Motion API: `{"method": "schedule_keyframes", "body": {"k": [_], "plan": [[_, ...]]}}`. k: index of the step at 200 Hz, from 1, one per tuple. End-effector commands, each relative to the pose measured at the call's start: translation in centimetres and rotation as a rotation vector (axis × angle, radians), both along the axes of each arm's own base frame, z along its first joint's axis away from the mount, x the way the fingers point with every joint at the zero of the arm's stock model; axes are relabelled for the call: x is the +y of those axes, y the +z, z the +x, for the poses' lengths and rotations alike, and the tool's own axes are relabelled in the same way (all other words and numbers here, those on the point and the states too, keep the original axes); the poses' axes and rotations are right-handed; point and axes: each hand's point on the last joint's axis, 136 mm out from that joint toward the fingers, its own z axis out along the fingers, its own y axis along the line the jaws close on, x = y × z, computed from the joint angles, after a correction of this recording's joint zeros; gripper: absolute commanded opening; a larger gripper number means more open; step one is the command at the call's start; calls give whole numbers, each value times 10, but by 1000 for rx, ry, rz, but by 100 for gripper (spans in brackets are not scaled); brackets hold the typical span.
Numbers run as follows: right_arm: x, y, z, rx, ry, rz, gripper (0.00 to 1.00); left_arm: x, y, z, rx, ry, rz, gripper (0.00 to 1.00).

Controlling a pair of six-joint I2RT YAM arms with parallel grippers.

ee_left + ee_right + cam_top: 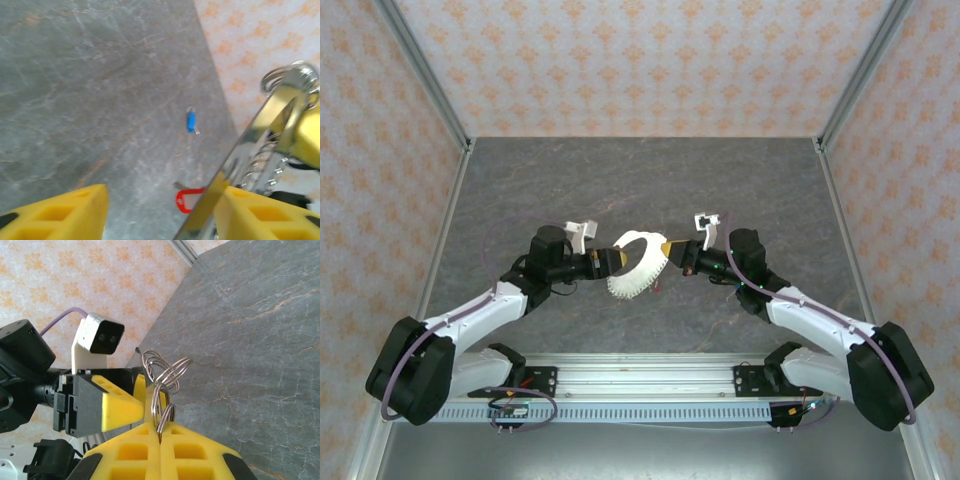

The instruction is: Put the keys on the keyring

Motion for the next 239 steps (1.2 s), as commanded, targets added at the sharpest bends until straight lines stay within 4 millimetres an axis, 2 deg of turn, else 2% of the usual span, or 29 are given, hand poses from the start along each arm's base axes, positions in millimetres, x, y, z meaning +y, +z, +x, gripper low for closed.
{"method": "schedule_keyframes", "body": {"k": [1,19,37,64,83,94,113,123,144,163,197,239], "plan": [[5,27,-6,-92,50,37,0,-9,38,-3,-105,-77,-56,43],[6,27,-7,-107,68,21,0,-9,43,-7,-118,-92,-56,29],[8,27,-7,-114,82,6,0,-9,46,-8,-130,-96,-55,11],[9,24,1,-119,63,-37,0,-10,51,-11,-147,-118,-52,0],[6,21,15,-110,3,-85,1,-11,58,-14,-180,-136,-47,0],[5,24,23,-107,-30,-90,7,-14,65,-16,-237,-164,-32,0],[3,34,32,-109,-77,-72,9,-15,73,-16,-282,-168,-6,0],[0,39,35,-113,-101,-66,15,-16,78,-15,-304,-170,-3,0],[-14,44,38,-128,-188,-81,22,-13,89,-9,-337,-129,3,0],[-32,48,33,-172,-257,-101,28,-6,94,-2,-358,-67,18,0],[-58,55,14,-303,-321,-116,34,-2,112,-2,-434,-16,-47,0],[-50,48,-26,-575,-144,-154,31,-2,132,-16,-519,-56,-72,0]]}}
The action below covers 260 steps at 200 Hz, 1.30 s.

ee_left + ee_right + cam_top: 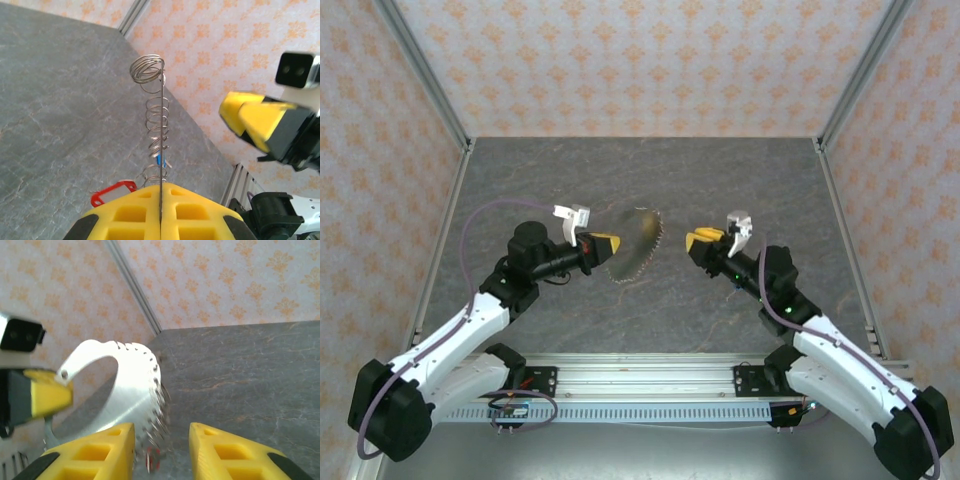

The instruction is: Put the keys on the keyring

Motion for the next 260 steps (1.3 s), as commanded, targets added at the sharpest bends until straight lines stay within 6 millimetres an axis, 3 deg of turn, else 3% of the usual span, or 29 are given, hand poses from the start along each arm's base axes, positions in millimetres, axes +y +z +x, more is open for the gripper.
{"method": "schedule_keyframes", "body": {"k": [1,38,78,101,171,260], "plan": [[8,-2,-19,-187,100,-90,31,-3,34,-7,-127,-32,-49,0],[38,-21,-62,-494,294,-290,26,-6,45,-15,-163,-85,-1,0],[43,-26,-60,-650,197,-371,22,-7,70,-28,-241,-150,83,0],[52,-34,-62,-682,230,-423,21,-7,76,-35,-248,-199,150,0],[71,-6,-69,-783,249,-314,21,-16,89,-35,-207,-300,257,0],[86,5,-74,-787,308,-269,21,-19,101,-31,-216,-297,280,0]]}}
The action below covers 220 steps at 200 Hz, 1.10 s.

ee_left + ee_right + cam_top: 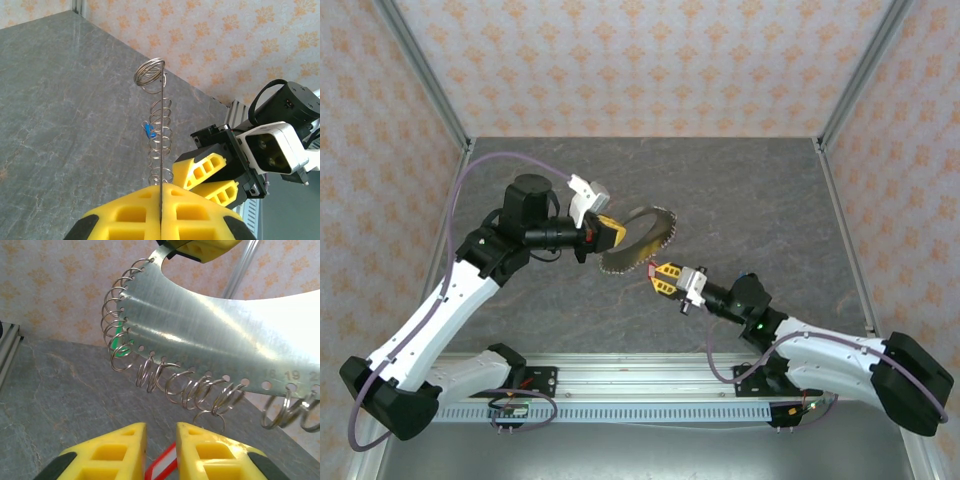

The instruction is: Put the keys on the keyring

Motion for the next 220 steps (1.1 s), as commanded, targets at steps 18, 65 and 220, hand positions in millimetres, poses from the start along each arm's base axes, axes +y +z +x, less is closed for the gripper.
{"method": "schedule_keyframes", "body": {"k": [18,65,220], "plan": [[6,32,2,-60,-1,85,22,-2,20,-5,-59,-19,-10,0],[13,36,-3,-83,38,76,22,0,21,-5,-52,-2,0,0],[8,28,-4,-106,17,8,24,0,22,-6,-54,5,14,0]]}}
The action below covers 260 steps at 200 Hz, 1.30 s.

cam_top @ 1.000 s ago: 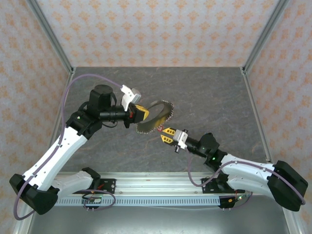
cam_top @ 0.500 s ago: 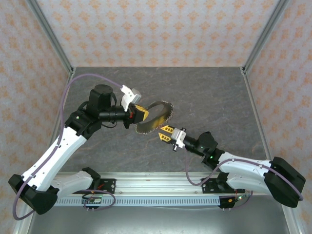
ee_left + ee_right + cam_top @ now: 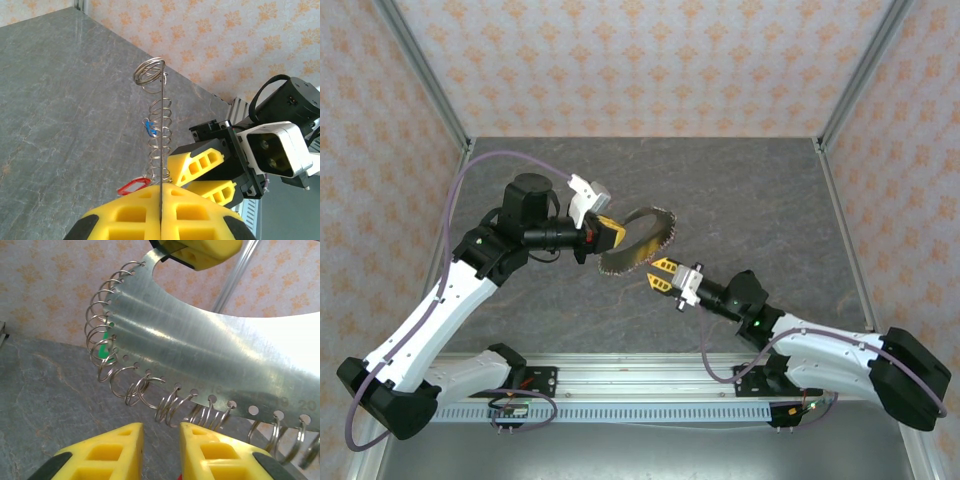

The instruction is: Put the keys on the keyring

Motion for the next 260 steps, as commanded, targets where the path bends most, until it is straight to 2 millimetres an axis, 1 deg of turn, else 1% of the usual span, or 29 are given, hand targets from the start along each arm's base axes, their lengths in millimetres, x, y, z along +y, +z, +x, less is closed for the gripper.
{"method": "schedule_keyframes", "body": {"k": [1,40,84,106,150,179,237,260], "plan": [[2,17,-8,-41,38,21,24,0,18,-2,-57,-3,-8,0],[0,19,1,-45,-11,32,24,-1,17,-1,-52,-4,-5,0],[3,22,3,-51,-9,40,24,0,17,-2,-48,-1,-2,0],[4,25,4,-59,-9,53,23,0,17,-1,-49,0,-3,0],[3,29,10,-68,-43,58,24,-1,16,-2,-43,-3,0,0],[0,28,16,-67,-82,54,22,-1,17,-2,-45,-2,1,0],[-1,21,20,-48,-103,37,22,0,18,-2,-49,3,2,0],[0,22,19,-46,-95,39,21,-1,18,-1,-46,3,3,0]]}}
